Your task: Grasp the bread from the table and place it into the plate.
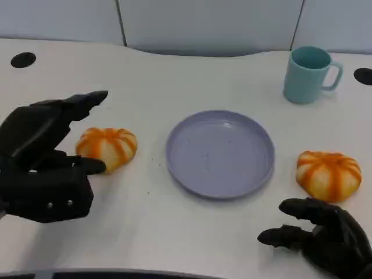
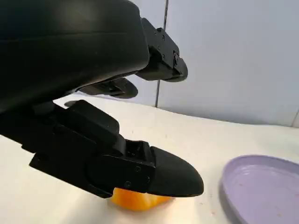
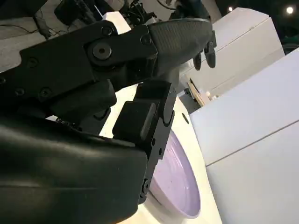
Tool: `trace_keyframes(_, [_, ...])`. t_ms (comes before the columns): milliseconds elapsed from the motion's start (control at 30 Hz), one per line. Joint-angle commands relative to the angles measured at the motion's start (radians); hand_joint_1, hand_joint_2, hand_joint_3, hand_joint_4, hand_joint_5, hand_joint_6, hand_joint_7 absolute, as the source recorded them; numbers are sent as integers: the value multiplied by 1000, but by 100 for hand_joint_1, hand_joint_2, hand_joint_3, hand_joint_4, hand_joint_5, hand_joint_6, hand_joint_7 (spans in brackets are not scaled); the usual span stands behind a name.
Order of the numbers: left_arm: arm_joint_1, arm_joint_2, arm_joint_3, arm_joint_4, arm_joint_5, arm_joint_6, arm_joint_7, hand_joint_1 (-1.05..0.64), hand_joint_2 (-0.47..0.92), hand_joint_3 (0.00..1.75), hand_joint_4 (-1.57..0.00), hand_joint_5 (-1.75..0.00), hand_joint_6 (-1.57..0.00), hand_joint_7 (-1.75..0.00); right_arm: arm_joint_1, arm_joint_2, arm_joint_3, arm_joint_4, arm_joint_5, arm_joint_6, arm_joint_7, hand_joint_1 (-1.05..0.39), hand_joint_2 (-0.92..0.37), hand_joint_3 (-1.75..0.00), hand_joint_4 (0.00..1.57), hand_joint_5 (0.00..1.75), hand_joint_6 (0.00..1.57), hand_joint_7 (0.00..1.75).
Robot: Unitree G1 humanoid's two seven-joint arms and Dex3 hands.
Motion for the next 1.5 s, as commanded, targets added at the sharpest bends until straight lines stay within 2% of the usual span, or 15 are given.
trace_keyframes(33, [-46, 38, -61, -20, 32, 66, -34, -105, 92, 26, -23, -1, -19, -1, 14, -21, 0, -17, 2, 22, -9, -71, -92, -18, 125, 17, 122, 1])
trace_keyframes(167, [-62, 39, -103, -62, 31, 129, -90, -103, 92, 14, -26, -5, -23, -4, 9, -25, -4, -4, 4, 23, 1, -70, -92, -18, 125, 17, 121, 0])
trace_keyframes(200, [-66, 39, -113, -73, 31, 147, -106, -100, 92, 10, -16, -33, -19, -15, 7, -26, -6, 2, 6, 23, 4, -69, -92, -18, 124, 17, 121, 0])
trace_keyframes(233, [-68, 40, -120, -81, 30, 160, -117, -98, 92, 9, -8, -54, -10, -33, 5, -26, -7, 5, 7, 24, 6, -69, -92, -18, 124, 17, 121, 0])
trace_keyframes(300, [-83, 38, -146, -85, 42, 187, -138, -93, 92, 6, -2, -73, -3, -53, 2, -29, -8, 11, 5, 21, 8, -69, -92, -19, 123, 17, 121, 0])
trace_keyframes(333, [-92, 34, -160, -87, 46, 208, -160, -91, 92, 5, -1, -76, -2, -55, 1, -30, -8, 11, 4, 24, 4, -69, -92, -19, 123, 17, 121, 0])
trace_keyframes(433, [-117, 19, -192, -82, 51, 259, -201, -84, 91, 1, 0, -72, -5, -50, -6, -35, -13, 22, 5, 25, 5, -69, -92, -18, 124, 17, 122, 1])
trace_keyframes(533, [-148, 1, -224, -51, 59, 298, -221, -77, 90, 0, 0, -64, -18, -24, -9, -40, -11, 26, -4, 19, -7, -70, -92, -18, 125, 17, 123, 1])
trace_keyframes(700, [-243, -28, -306, 95, 100, 336, -239, -73, 92, 1, -2, -46, -20, -5, -31, -52, -23, 73, 9, 26, 25, -69, -92, -18, 124, 17, 122, 1])
trace_keyframes(933, [-347, -72, -380, 283, 139, 361, -190, -71, 92, 2, -5, -34, -21, -1, -28, -51, -21, 67, 7, 20, 22, -69, -92, -17, 124, 17, 122, 1])
trace_keyframes(1267, [-452, -137, -443, 512, 151, 409, -144, -71, 92, 3, -8, -25, -22, -1, -35, -53, -26, 85, 12, 15, 36, -68, -92, -18, 124, 17, 121, 0])
trace_keyframes(1500, [-502, -180, -439, 665, 107, 411, -116, -70, 91, 1, -10, -19, -23, 0, -26, -48, -24, 65, 11, 15, 23, -69, -92, -17, 125, 17, 122, 0])
